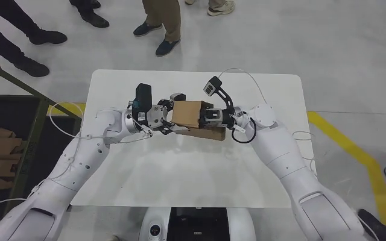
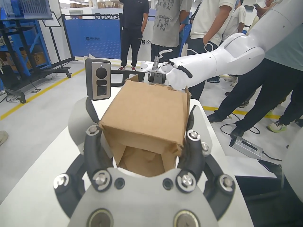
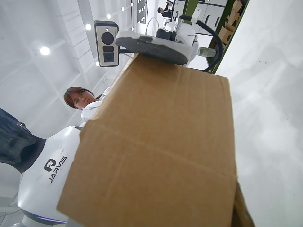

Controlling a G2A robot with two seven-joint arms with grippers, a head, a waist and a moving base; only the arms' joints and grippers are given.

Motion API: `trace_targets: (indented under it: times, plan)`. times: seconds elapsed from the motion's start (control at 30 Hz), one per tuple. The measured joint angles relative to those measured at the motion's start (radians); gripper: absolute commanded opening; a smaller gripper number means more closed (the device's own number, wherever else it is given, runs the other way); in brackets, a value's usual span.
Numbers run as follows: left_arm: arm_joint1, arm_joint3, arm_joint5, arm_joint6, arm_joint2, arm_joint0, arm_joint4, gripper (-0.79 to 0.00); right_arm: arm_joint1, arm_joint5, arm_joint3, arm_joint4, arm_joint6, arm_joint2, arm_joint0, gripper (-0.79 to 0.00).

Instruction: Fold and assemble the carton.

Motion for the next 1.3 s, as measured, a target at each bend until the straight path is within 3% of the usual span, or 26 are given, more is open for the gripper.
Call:
trace_targets:
  times: [0.27, 0.43, 0.77, 0.9, 1.3]
  plan:
    - [-0.001, 0.003, 0.000, 0.011, -0.008, 0.005, 0.001, -0.166, 0.006, -0.006, 0.005, -0.009, -0.001, 0.018, 0.005, -0.785]
    - [0.000, 0.007, 0.000, 0.025, -0.017, 0.009, 0.006, -0.234, 0.008, -0.004, -0.002, -0.015, -0.001, 0.021, 0.004, -0.785]
    - [0.001, 0.010, 0.000, 0.042, -0.030, 0.018, 0.015, -0.262, 0.011, -0.006, -0.003, -0.024, -0.009, 0.029, 0.009, -0.785]
    - [0.002, 0.012, 0.000, 0.048, -0.033, 0.021, 0.019, -0.342, 0.016, -0.009, 0.002, -0.023, -0.010, 0.046, 0.011, -0.785]
    - [0.006, 0.022, 0.000, 0.059, -0.034, 0.016, 0.019, -0.342, 0.028, -0.011, 0.000, -0.029, -0.015, 0.075, 0.006, -0.785]
